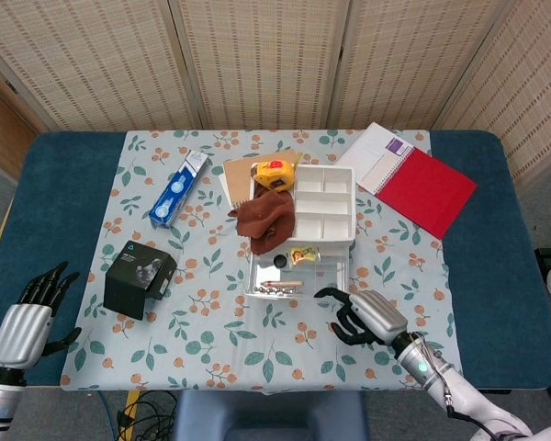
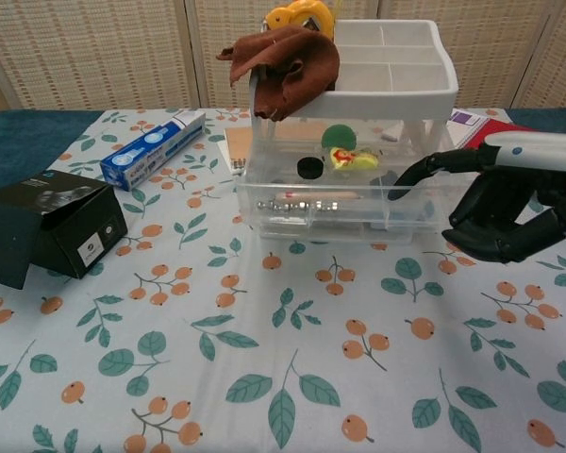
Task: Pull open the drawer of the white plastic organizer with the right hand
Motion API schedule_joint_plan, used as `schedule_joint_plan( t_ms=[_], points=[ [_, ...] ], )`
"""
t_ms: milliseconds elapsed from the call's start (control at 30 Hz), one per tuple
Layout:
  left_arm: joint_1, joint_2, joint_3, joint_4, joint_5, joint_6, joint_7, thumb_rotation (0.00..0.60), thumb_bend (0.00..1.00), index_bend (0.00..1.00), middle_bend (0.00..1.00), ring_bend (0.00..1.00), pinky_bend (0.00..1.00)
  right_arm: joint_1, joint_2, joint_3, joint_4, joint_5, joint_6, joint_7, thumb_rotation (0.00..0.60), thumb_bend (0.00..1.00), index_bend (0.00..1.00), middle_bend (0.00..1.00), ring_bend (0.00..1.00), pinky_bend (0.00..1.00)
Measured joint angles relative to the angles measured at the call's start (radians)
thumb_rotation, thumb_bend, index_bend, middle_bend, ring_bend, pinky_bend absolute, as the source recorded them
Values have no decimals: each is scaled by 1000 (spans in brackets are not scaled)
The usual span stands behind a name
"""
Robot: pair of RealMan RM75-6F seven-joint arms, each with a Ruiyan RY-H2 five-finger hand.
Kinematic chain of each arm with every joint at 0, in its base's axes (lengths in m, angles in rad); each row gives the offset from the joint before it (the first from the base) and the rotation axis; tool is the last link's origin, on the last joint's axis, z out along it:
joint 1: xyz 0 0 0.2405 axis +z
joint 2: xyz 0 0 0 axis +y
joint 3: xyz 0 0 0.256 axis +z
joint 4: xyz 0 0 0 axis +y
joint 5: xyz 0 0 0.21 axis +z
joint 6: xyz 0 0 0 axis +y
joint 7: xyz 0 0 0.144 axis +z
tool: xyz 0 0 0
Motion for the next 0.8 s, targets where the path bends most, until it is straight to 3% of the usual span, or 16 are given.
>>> schedule_joint_plan(
  t_ms=[133, 233, 367, 633, 800],
  points=[
    [-2, 1, 0, -3, 1, -3, 4, 600, 206, 103, 23, 75, 109, -13, 22, -16, -14, -31, 13, 6, 600, 519, 210, 876, 906, 926],
    [-3, 1, -1, -4, 0, -3, 4, 600, 205, 103, 23, 75, 109, -18, 46, -19, -20, -44, 23, 9, 600, 511, 121, 877, 907, 926],
    [-4, 0, 0, -3, 1, -4, 4, 600, 205, 103, 23, 75, 109, -22, 79, -18, -31, -51, 32, 10, 600, 416, 58, 878, 907, 926],
    [-3, 6, -1, -5, 6, 5, 0, 600, 205, 103, 23, 75, 109, -9, 169, 11, -65, -59, 35, 14, 600, 366, 58, 879, 907, 926],
    [1, 9, 0, -8, 10, 14, -2, 600, 206, 103, 23, 75, 109, 34, 209, 76, -75, -40, 27, -28, 600, 365, 178, 880, 907, 942]
  ],
)
